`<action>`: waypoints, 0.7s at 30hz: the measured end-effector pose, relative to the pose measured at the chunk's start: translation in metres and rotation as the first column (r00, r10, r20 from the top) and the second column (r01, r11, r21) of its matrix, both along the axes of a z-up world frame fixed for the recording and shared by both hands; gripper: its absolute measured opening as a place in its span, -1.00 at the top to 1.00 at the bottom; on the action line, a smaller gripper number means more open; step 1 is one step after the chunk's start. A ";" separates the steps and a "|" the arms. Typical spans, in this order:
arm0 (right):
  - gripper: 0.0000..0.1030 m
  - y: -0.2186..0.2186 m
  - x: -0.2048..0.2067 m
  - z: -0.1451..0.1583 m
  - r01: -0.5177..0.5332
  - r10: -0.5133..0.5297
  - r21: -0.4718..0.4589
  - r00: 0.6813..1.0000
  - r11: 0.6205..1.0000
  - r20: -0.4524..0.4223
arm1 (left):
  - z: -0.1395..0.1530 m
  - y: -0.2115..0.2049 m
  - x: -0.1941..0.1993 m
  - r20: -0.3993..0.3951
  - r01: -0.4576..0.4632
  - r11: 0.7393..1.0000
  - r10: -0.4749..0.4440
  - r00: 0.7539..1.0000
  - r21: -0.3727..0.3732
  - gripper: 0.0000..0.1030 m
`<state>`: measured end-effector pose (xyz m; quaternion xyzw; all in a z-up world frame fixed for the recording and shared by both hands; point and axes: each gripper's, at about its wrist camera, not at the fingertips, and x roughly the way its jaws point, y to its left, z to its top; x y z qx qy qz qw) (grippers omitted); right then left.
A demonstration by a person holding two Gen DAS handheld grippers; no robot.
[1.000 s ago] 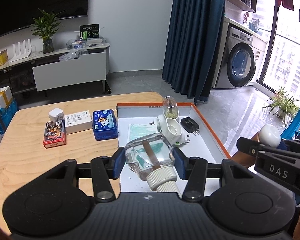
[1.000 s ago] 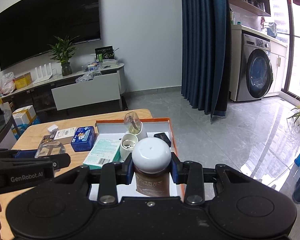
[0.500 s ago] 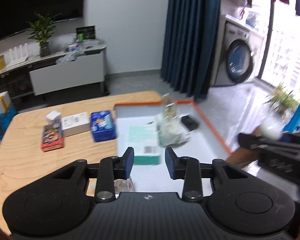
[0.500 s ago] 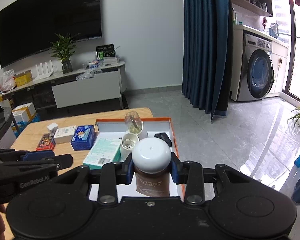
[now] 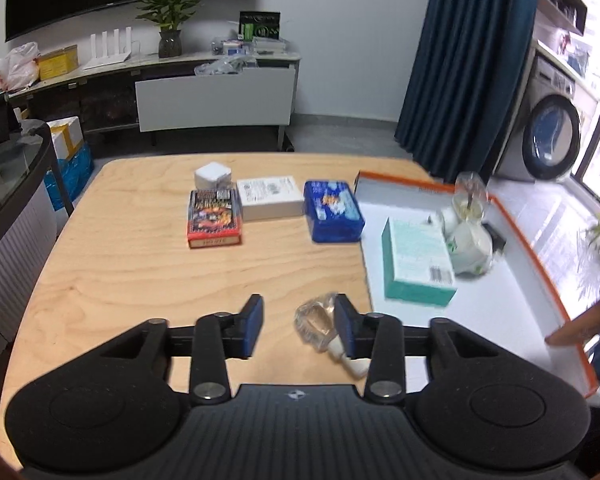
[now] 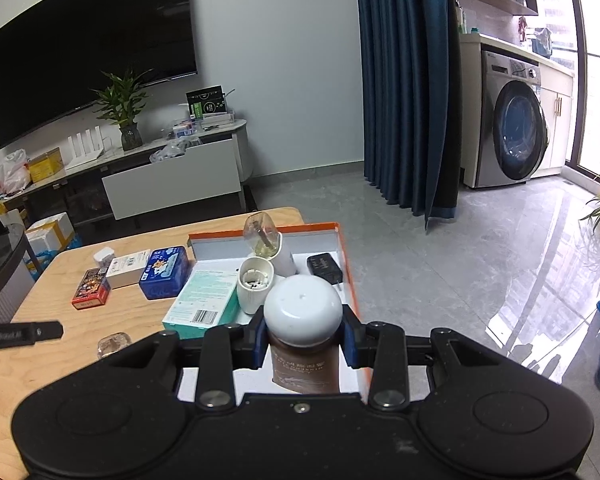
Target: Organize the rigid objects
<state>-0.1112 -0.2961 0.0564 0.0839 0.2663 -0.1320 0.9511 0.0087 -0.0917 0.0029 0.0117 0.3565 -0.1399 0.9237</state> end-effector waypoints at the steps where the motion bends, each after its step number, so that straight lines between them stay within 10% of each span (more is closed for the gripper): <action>1: 0.15 0.001 0.001 0.000 -0.001 0.001 -0.001 1.000 1.000 -0.002 | -0.003 -0.001 0.001 -0.012 -0.002 1.000 0.002 1.000 0.003 0.06; 6: 0.15 0.006 0.004 -0.001 -0.017 0.017 0.000 1.000 1.000 -0.007 | -0.021 -0.018 0.007 -0.037 -0.007 1.000 0.009 0.999 0.029 -0.57; 11: 0.15 0.009 0.008 -0.002 -0.025 0.025 -0.001 1.000 1.000 -0.006 | -0.043 -0.039 0.032 -0.083 -0.052 0.998 0.054 0.995 0.027 -0.74; 14: 0.15 0.010 0.012 -0.003 -0.031 0.031 0.001 0.999 1.000 -0.007 | -0.057 -0.048 0.045 -0.111 -0.061 0.997 0.065 0.992 0.041 -0.49; 16: 0.15 0.009 0.014 -0.003 -0.033 0.033 0.007 0.999 0.999 -0.006 | -0.064 -0.050 0.048 -0.123 -0.040 0.998 0.046 0.991 0.053 0.08; 21: 0.14 0.007 0.016 -0.003 -0.033 0.033 0.012 0.999 0.999 -0.001 | -0.059 -0.040 0.040 -0.082 -0.046 0.998 0.050 0.995 0.041 0.12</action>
